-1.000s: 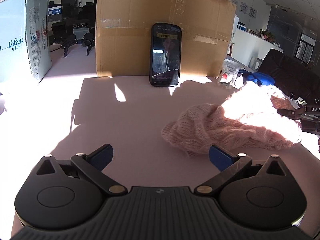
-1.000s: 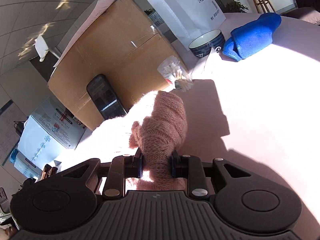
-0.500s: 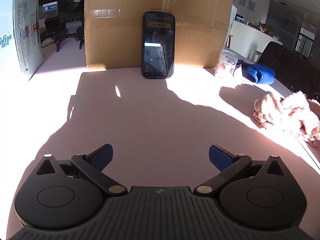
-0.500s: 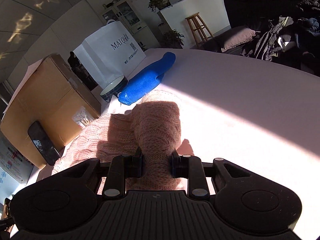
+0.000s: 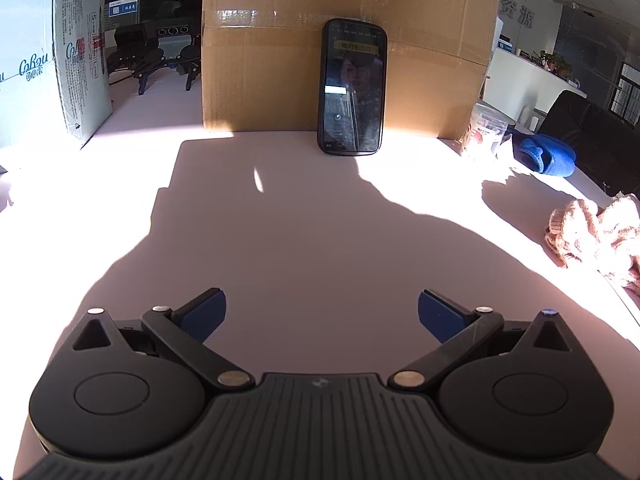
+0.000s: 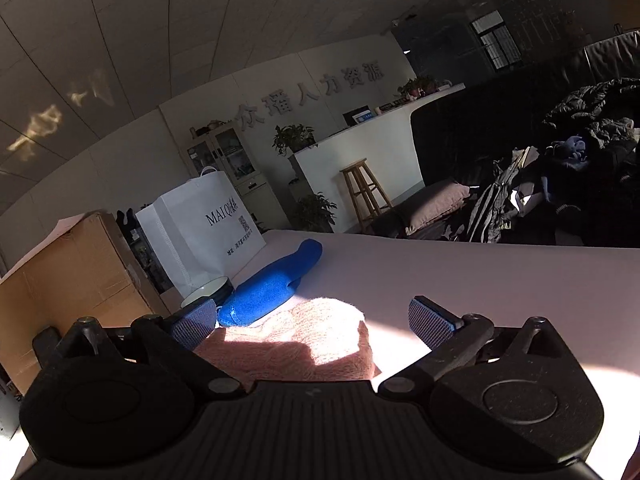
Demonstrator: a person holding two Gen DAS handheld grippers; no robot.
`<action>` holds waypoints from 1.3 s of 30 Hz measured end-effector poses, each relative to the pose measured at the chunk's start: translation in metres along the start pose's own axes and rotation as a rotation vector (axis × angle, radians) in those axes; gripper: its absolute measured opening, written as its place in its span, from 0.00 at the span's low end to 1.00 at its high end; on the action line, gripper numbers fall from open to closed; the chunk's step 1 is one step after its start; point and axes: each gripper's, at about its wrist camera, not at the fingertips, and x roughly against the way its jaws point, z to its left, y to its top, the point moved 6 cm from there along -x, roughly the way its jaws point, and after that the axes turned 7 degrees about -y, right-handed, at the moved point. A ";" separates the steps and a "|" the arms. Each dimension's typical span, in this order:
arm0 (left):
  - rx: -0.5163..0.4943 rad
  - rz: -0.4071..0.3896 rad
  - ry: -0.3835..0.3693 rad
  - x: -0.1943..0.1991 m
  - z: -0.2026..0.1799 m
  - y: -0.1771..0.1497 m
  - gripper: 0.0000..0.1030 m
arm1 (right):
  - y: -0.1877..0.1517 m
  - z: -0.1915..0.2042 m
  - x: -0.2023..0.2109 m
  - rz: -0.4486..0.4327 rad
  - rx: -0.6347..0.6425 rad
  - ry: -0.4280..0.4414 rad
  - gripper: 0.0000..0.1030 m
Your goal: Fold clothes
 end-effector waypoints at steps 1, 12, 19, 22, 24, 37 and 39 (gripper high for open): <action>0.009 -0.014 0.012 0.002 0.004 0.002 1.00 | 0.005 0.008 0.009 -0.031 -0.001 0.028 1.00; 0.068 -0.131 0.066 -0.019 0.045 0.051 1.00 | -0.048 0.225 -0.003 0.073 0.237 0.400 1.00; 0.004 -0.151 0.140 -0.055 0.058 0.051 1.00 | -0.138 0.294 -0.051 0.157 0.493 0.302 1.00; -0.009 -0.100 0.140 -0.068 0.060 0.046 1.00 | -0.159 0.283 -0.069 0.252 0.491 0.237 1.00; 0.027 -0.071 0.141 -0.071 0.064 0.043 1.00 | -0.162 0.282 -0.075 0.297 0.487 0.220 1.00; 0.005 -0.017 0.207 -0.080 0.062 0.037 1.00 | -0.216 0.295 -0.099 0.500 0.666 0.125 1.00; 0.006 -0.017 0.206 -0.081 0.063 0.037 1.00 | -0.216 0.294 -0.100 0.507 0.659 0.126 1.00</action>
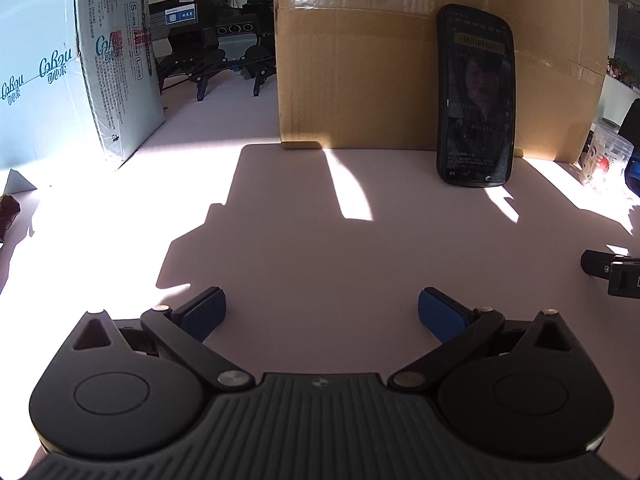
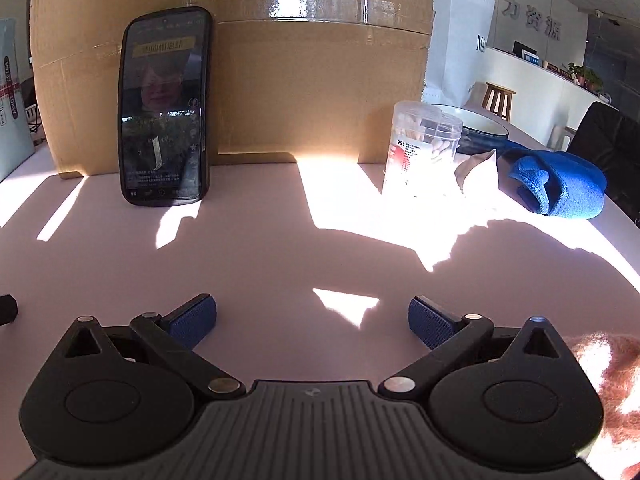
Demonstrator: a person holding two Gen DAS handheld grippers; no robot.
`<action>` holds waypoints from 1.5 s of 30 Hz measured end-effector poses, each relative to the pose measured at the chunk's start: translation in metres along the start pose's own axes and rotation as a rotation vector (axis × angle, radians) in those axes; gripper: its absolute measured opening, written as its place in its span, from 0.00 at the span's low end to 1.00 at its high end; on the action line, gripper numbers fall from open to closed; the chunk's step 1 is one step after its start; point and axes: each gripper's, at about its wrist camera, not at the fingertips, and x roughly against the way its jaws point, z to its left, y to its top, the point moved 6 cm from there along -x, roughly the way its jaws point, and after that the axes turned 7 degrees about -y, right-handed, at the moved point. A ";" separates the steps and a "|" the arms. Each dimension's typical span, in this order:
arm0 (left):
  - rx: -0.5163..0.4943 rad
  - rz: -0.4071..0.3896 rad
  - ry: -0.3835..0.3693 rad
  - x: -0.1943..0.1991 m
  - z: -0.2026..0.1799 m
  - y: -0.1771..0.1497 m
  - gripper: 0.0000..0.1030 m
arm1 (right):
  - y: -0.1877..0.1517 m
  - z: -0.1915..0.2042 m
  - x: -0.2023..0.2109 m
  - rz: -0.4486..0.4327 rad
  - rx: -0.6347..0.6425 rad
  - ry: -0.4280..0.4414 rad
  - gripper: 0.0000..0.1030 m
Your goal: Fold clothes
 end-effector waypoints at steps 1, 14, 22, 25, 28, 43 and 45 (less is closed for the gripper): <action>-0.001 0.000 0.001 0.000 0.000 0.000 1.00 | 0.000 0.000 -0.001 0.003 -0.004 0.003 1.00; -0.005 0.006 0.004 0.000 0.001 0.000 1.00 | 0.003 -0.001 -0.002 0.012 -0.014 0.017 1.00; -0.007 0.008 0.004 0.000 0.001 0.001 1.00 | 0.003 -0.001 -0.001 0.011 -0.015 0.016 1.00; -0.007 0.008 0.004 0.000 0.002 0.001 1.00 | 0.003 -0.001 -0.001 0.011 -0.015 0.016 1.00; -0.006 0.008 0.004 0.000 0.002 0.001 1.00 | 0.004 -0.002 -0.001 0.011 -0.014 0.015 1.00; -0.005 0.009 0.003 0.000 0.002 0.002 1.00 | 0.003 -0.001 -0.001 0.010 -0.013 0.012 1.00; -0.004 0.009 0.003 0.000 0.002 0.002 1.00 | 0.003 -0.001 -0.001 0.010 -0.013 0.012 1.00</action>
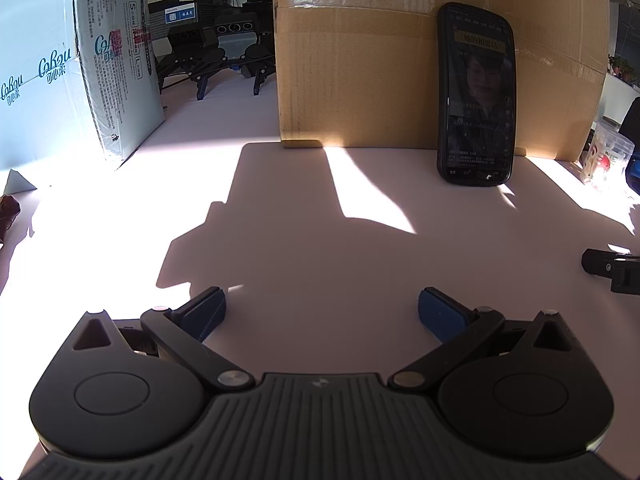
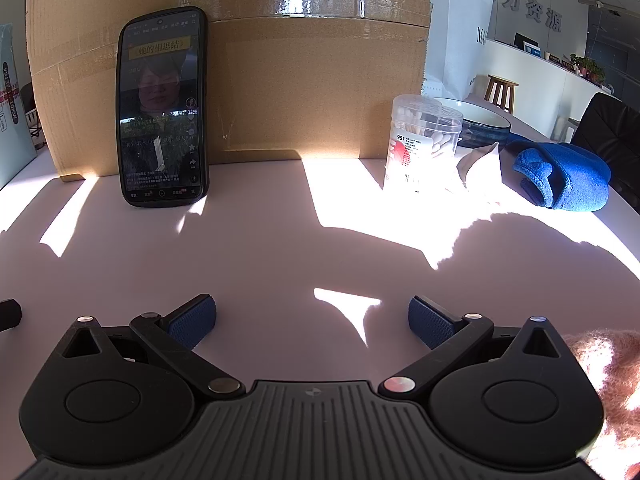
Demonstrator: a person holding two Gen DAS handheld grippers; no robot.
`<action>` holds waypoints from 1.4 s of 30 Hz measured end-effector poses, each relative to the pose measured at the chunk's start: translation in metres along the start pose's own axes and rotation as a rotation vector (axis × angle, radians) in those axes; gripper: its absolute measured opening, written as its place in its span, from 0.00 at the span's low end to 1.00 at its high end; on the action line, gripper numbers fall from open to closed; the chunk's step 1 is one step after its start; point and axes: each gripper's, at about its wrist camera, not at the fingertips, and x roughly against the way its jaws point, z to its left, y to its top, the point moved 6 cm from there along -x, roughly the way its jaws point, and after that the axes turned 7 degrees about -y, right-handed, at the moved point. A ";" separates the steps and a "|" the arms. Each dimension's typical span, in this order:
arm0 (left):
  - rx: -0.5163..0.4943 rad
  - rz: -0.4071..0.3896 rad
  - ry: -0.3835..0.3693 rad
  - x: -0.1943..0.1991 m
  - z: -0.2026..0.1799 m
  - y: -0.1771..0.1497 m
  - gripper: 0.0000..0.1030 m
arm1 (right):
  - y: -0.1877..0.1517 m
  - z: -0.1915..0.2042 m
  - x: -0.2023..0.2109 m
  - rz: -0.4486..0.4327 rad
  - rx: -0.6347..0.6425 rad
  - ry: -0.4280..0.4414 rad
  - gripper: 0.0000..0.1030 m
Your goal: Fold clothes
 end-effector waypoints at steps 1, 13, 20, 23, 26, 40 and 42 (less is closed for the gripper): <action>-0.001 0.000 0.000 0.000 -0.001 0.000 1.00 | 0.000 0.000 0.000 0.000 0.000 0.000 1.00; -0.001 0.000 0.002 0.001 -0.004 -0.002 1.00 | 0.000 0.000 0.000 0.002 0.004 -0.001 1.00; -0.001 0.001 0.002 0.001 -0.002 -0.001 1.00 | 0.000 0.001 0.001 0.002 0.004 -0.002 1.00; -0.001 0.000 0.002 0.001 -0.002 -0.001 1.00 | 0.000 0.001 0.001 0.002 0.004 -0.002 1.00; 0.000 0.000 0.001 0.001 -0.001 -0.001 1.00 | 0.000 0.001 0.001 0.003 0.003 -0.001 1.00; -0.002 0.000 0.002 0.001 -0.001 -0.001 1.00 | 0.000 0.000 0.000 0.003 0.002 0.000 1.00; -0.002 0.000 0.002 0.000 -0.002 -0.001 1.00 | 0.000 0.001 0.000 0.002 0.002 0.000 1.00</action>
